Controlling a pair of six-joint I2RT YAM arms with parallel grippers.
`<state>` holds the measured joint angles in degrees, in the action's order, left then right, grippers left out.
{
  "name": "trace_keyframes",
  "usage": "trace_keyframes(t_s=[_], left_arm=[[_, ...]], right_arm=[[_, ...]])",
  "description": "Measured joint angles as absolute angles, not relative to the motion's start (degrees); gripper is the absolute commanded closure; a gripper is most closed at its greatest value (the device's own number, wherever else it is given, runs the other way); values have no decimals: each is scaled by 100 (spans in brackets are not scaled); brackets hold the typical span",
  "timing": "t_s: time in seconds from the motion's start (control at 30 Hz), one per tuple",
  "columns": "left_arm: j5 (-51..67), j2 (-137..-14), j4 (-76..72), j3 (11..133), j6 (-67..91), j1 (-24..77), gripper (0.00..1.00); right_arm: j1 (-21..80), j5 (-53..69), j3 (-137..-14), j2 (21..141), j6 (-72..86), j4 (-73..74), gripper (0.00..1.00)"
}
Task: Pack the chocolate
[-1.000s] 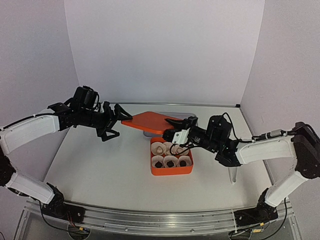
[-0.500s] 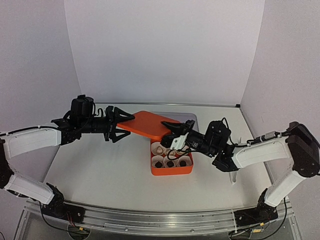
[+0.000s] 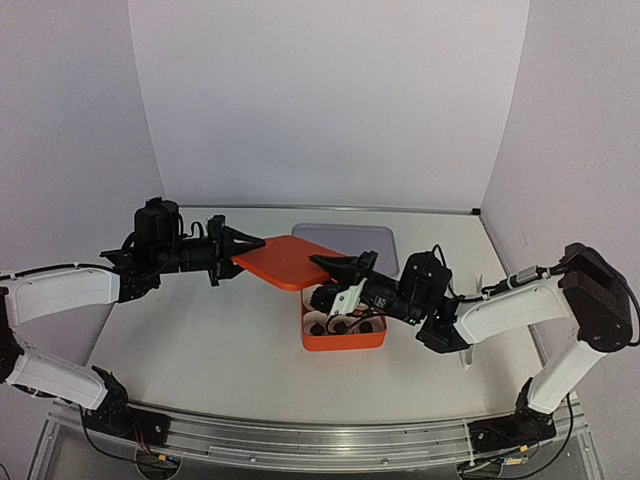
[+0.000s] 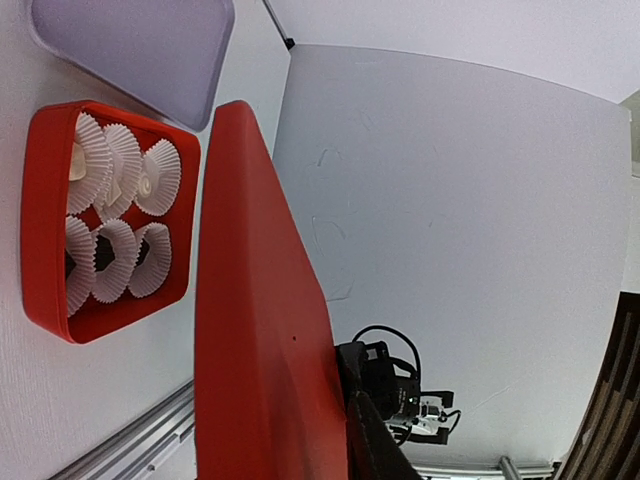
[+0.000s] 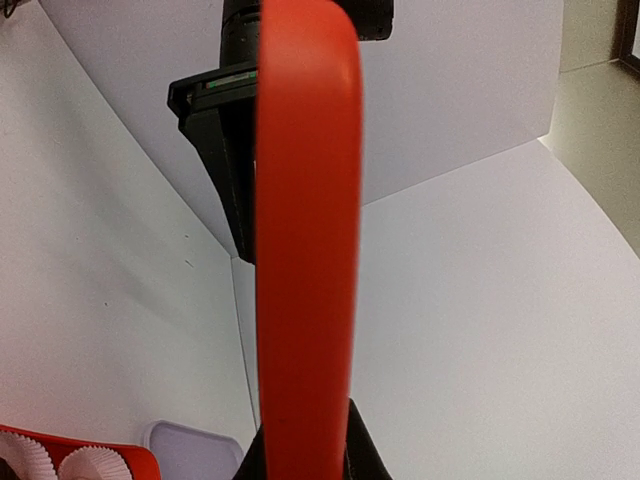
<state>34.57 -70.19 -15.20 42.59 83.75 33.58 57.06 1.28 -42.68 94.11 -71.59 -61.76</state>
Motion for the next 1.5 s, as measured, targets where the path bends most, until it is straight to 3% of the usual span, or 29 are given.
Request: trace_keyframes(t_s=[0.13,0.33,0.5,0.8,1.03,1.23,1.5], left_arm=[[3472,-6911,-1595,4259,8486,3358,99],[3477,-6868,-1696,4210,8533,3369,100],[3381,-6846,-1695,4150,8524,3369,100],[2558,-6537,-1474,4181,7980,3378,100],[1731,-6159,-1394,4341,7250,3365,100],[1399,-5729,-1534,4344,6693,3363,100],[1440,-5665,-2083,4273,6545,3365,100]], right_arm=[[5760,105,-4259,9426,-7214,-6235,79],[5843,-24,-4230,9485,-7147,-6299,34],[5991,-366,-4101,9484,-6869,-6409,12],[6769,-1605,-3168,9296,-5770,-6433,5],[6932,-2399,-2849,7642,-2512,-5478,2],[6883,-2158,-4279,6338,741,-2990,3],[5949,-725,-5875,6591,4002,-1198,7]])
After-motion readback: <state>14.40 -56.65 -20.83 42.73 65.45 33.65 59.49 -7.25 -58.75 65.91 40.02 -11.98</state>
